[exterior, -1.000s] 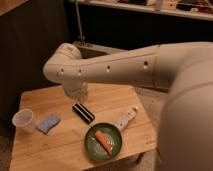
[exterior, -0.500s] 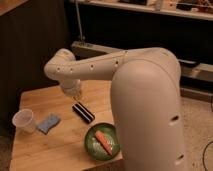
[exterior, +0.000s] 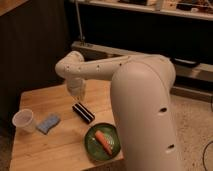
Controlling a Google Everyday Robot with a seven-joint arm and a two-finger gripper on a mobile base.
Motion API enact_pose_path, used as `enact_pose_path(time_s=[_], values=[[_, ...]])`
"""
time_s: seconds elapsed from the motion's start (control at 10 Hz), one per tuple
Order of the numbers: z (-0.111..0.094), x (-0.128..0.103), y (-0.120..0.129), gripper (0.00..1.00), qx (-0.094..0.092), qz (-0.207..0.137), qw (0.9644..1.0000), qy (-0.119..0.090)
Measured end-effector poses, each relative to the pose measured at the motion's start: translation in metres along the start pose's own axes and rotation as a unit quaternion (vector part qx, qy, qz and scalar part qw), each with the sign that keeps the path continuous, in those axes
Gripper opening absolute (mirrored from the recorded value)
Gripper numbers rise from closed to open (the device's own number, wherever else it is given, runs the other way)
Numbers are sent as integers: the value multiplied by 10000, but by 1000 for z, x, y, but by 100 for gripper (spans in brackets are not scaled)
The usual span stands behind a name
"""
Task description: Place the eraser on the white sponge
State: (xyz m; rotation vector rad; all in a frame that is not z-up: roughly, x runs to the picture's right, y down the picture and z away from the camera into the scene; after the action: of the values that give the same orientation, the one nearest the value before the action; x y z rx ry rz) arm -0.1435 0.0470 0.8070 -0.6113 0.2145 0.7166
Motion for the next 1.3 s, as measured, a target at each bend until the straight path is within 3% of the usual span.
enact_pose_path(time_s=[0.2, 0.6, 1.0, 1.3], values=[[17, 0, 1, 80, -88, -100, 9999, 1], [64, -1, -7, 80, -10, -184, 9998, 120], [85, -5, -22, 80, -70, -217, 9996, 194], [114, -4, -16, 80, -157, -252, 9989, 371]])
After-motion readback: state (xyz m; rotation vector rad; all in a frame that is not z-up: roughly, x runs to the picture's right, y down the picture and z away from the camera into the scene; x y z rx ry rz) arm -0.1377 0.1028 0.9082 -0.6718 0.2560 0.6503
